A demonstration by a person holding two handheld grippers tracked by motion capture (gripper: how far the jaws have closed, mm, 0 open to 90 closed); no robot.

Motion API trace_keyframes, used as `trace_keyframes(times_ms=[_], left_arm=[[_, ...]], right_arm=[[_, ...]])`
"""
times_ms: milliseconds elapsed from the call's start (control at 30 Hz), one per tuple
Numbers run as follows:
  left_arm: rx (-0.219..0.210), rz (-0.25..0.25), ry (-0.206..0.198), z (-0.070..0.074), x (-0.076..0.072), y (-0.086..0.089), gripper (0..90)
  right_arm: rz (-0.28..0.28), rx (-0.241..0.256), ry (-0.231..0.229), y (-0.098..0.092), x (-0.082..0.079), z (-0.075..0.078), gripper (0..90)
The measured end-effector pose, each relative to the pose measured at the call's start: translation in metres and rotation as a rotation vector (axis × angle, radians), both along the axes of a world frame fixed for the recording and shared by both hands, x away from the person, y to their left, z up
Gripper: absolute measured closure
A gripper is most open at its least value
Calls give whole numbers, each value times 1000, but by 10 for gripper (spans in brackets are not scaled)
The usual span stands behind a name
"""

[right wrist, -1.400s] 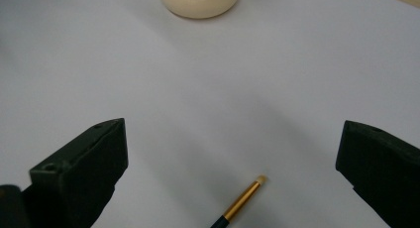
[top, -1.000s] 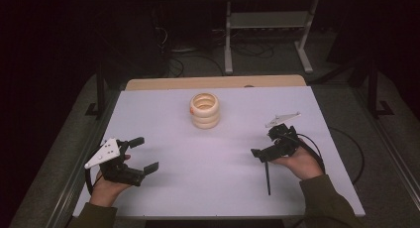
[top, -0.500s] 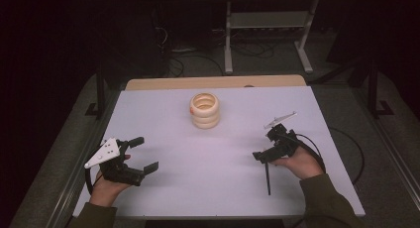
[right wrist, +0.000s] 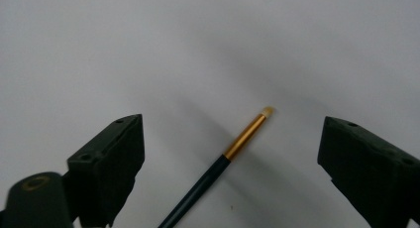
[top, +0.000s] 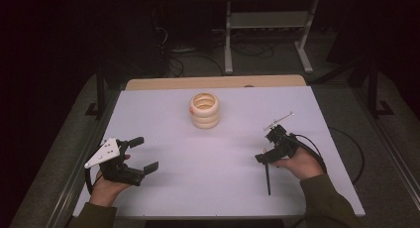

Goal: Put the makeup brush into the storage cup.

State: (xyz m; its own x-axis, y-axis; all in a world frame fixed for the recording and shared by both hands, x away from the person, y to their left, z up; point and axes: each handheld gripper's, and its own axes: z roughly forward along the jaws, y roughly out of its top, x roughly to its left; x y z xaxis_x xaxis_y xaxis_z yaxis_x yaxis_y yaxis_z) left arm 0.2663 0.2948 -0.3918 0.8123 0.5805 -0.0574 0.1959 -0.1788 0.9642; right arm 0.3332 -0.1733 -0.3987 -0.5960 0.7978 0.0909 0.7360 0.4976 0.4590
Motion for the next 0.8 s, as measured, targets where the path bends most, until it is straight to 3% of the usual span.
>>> trace_keyframes(times_ms=[100,233,800], left_arm=[[0,0,0,0,0,0,0],[-1,-1,-1,0,0,0,0],[-2,-5,-1,0,0,0,0]], right_arm=[[-1,4,29,0,0,0,129],[0,-32,52,1,0,-1,154],[14,-75,143,3,-2,-6,420]])
